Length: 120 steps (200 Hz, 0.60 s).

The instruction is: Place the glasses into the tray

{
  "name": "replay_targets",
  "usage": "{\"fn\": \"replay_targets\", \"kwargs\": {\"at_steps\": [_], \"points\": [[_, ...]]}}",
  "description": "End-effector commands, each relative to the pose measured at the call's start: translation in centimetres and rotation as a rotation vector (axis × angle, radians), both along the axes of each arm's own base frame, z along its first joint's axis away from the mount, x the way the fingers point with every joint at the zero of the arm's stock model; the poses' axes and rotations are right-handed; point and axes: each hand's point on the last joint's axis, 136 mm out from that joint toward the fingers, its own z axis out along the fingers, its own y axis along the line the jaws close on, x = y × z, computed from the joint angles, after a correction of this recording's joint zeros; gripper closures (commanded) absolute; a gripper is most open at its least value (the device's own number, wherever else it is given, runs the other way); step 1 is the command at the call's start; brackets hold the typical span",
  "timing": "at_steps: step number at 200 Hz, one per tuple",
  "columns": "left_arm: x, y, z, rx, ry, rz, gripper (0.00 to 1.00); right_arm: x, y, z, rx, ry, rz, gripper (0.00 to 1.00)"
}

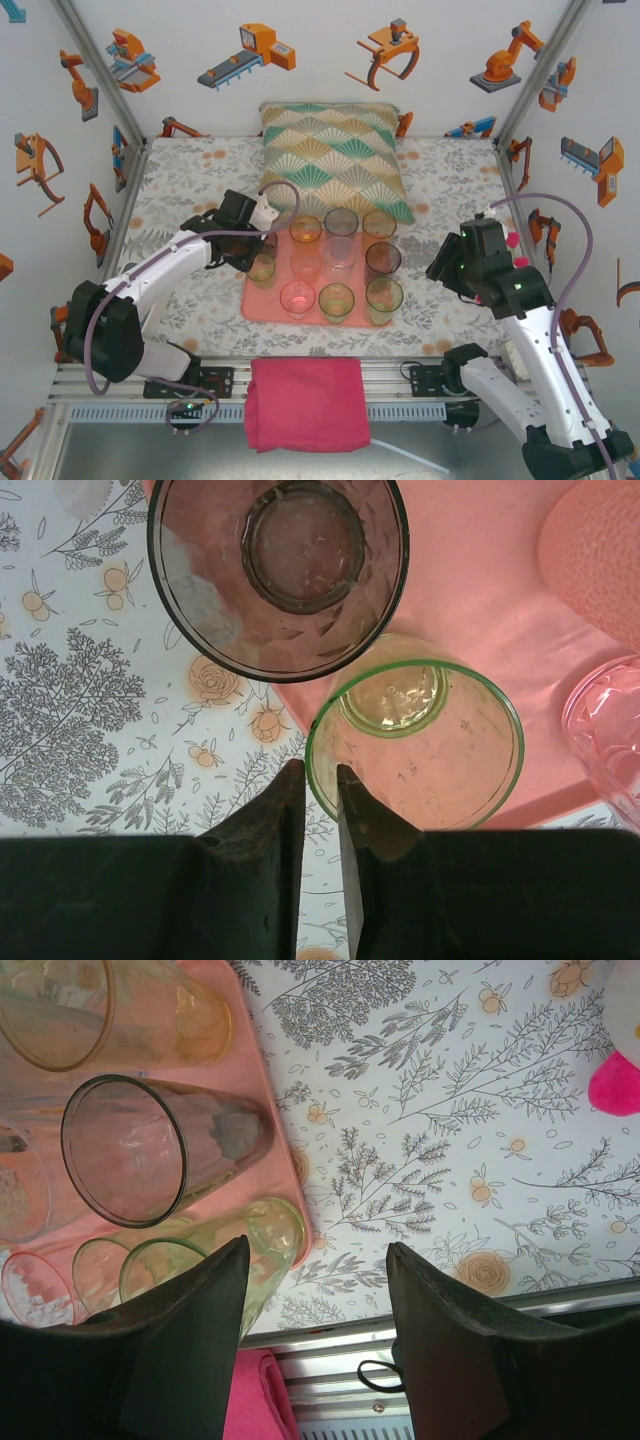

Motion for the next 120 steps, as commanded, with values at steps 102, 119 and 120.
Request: {"fn": "replay_targets", "kwargs": {"at_steps": [102, 119, 120], "points": [[-1.3, 0.7, 2.8, -0.029, -0.022, 0.002, 0.5, 0.3, -0.2, 0.5, 0.004, -0.033, -0.01, 0.45], [-1.7, 0.8, 3.8, -0.041, -0.032, -0.002, 0.43, 0.4, -0.3, 0.5, -0.009, -0.033, -0.007, 0.45], [-1.7, 0.8, 3.9, -0.041, -0.033, -0.003, 0.43, 0.4, -0.3, 0.5, -0.01, -0.032, -0.007, 0.45]]}}
